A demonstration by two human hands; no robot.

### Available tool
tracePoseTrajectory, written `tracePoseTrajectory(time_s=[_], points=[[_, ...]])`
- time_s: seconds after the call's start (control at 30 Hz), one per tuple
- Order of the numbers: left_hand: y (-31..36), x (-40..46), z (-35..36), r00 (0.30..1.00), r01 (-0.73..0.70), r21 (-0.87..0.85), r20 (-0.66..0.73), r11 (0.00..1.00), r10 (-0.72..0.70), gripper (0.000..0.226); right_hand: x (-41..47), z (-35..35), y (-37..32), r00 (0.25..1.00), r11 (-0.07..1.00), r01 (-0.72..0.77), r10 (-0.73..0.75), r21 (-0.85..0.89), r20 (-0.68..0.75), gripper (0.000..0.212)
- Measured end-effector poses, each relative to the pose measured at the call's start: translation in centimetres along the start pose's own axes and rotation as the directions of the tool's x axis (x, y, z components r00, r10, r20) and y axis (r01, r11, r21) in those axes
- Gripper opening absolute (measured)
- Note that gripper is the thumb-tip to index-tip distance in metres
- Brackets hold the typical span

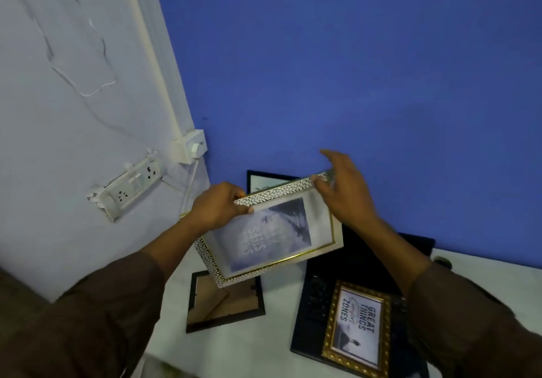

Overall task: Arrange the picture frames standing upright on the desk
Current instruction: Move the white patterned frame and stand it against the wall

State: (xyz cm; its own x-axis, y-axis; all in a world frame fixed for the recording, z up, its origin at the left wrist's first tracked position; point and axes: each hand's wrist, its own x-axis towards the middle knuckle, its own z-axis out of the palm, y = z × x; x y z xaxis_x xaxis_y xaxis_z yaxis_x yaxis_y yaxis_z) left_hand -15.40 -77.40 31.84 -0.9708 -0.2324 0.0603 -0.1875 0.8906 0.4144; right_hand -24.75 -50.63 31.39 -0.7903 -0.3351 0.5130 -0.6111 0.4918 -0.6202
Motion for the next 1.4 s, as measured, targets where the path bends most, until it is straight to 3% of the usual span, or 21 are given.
tracePoseTrajectory(time_s=[0.13,0.2,0.37,0.5,0.67,0.8,0.9,1.07,1.2,1.3,1.4], points=[[4.7,-1.8,0.0,0.988,-0.150,0.106,0.055,0.983,0.145,0.028,-3.3,-2.7,-3.5,0.903,0.960,0.194,-0.093,-0.204,0.419,0.055],[6.7,-3.4,-0.1,0.977,-0.207,0.166,0.080,0.964,0.196,0.029,-5.1,-3.2,-4.4,0.869,0.900,0.269,-0.073,-0.343,0.490,0.054],[8.7,-8.2,0.1,0.948,-0.318,0.312,0.081,0.895,0.308,0.031,-9.2,-3.5,-5.1,0.948,0.920,0.158,-0.039,-0.359,0.316,0.031],[8.6,-11.6,1.8,0.861,-0.474,0.411,0.029,0.779,0.508,0.036,-13.8,-4.1,-4.9,0.976,0.953,0.035,0.032,-0.302,0.213,0.031],[8.1,-13.5,4.2,0.737,-0.644,0.235,-0.063,0.728,0.673,0.052,-16.3,-7.5,-3.8,0.980,0.947,-0.148,0.179,-0.285,0.084,0.034],[8.6,-14.3,5.7,0.703,-0.693,0.104,-0.122,0.713,0.701,0.046,-17.5,-10.5,-2.5,0.973,0.915,-0.225,0.230,-0.336,-0.023,0.034],[8.9,-15.0,7.9,0.750,-0.659,0.002,-0.068,0.752,0.658,0.040,-18.1,-12.9,-0.9,0.937,0.885,-0.350,0.325,-0.306,-0.131,0.033],[10.8,-13.9,11.5,0.833,-0.509,-0.159,0.157,0.846,0.530,0.048,-18.6,-17.5,1.5,0.846,0.859,-0.500,0.458,-0.110,-0.275,0.034],[14.8,-11.5,14.1,0.872,-0.216,-0.331,0.359,0.919,0.334,0.068,-19.2,-21.0,3.6,0.766,0.824,-0.561,0.552,0.078,-0.329,0.037],[19.3,-8.8,16.8,0.844,-0.062,-0.466,0.447,0.883,0.295,0.085,-19.6,-24.4,7.1,0.720,0.793,-0.583,0.604,0.175,-0.341,0.036],[24.8,-6.3,18.8,0.818,0.022,-0.602,0.470,0.798,0.331,0.076,-19.2,-28.0,11.2,0.695,0.780,-0.577,0.625,0.242,-0.356,0.033]])
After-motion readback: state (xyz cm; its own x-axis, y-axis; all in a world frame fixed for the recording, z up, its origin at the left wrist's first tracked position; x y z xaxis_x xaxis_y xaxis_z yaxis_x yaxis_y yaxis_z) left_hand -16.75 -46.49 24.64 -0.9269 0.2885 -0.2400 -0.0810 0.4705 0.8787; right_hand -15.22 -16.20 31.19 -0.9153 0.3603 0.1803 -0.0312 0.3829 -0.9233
